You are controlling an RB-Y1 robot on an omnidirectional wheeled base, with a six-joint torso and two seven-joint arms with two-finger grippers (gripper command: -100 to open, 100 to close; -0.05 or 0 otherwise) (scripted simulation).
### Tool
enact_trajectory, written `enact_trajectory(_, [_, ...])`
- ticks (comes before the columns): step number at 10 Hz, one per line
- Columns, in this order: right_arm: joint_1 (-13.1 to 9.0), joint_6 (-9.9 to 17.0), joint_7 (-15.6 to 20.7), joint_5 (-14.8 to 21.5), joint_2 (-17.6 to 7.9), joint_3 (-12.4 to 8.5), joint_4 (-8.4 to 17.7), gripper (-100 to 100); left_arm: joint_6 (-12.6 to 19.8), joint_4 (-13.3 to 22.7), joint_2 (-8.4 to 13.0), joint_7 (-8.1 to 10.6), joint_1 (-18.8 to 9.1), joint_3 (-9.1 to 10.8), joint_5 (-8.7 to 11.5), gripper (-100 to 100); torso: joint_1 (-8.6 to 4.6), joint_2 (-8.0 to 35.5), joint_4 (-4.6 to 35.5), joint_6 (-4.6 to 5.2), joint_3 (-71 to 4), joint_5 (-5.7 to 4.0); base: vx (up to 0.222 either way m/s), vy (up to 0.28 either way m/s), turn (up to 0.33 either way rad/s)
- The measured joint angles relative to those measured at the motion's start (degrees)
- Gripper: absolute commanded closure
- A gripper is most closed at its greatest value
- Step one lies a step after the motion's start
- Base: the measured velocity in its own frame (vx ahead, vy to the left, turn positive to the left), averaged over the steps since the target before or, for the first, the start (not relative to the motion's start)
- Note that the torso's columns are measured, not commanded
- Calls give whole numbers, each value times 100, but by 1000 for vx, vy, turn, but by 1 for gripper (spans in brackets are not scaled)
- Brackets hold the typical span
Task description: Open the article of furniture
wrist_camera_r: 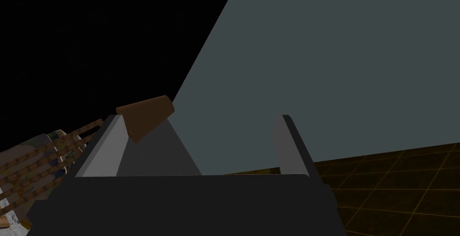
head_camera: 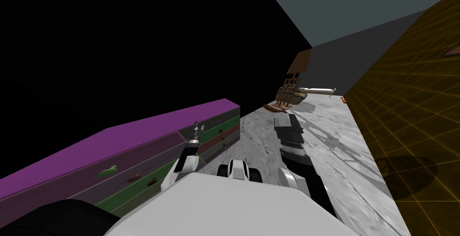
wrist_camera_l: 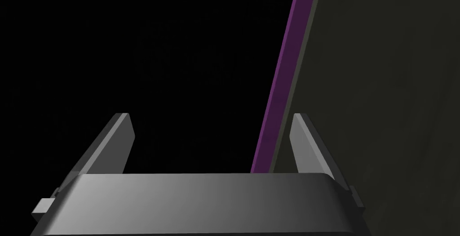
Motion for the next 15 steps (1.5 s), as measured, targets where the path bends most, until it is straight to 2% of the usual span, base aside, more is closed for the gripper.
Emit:
enact_trajectory(6, [0,0,0,0,0,0,0,0,-21,689,-46,-1,-170,126,68,-100,-9,-12,-3,-1,-8,-3,89,-94,41])
enact_trajectory(8, [0,0,0,0,0,0,0,0,-38,1042,-108,-10,-313,177,90,-100,-6,-3,0,0,-1,-1,97,-106,39])
enact_trajectory(13, [0,0,0,0,0,0,0,0,-18,1682,-464,-16,-535,310,157,-100,-4,-5,-1,0,-2,-1,89,-92,38])
enact_trajectory(15, [0,0,0,0,0,0,0,0,-44,1845,-735,7,-542,340,183,-100,-2,-1,0,0,0,0,55,-62,23])
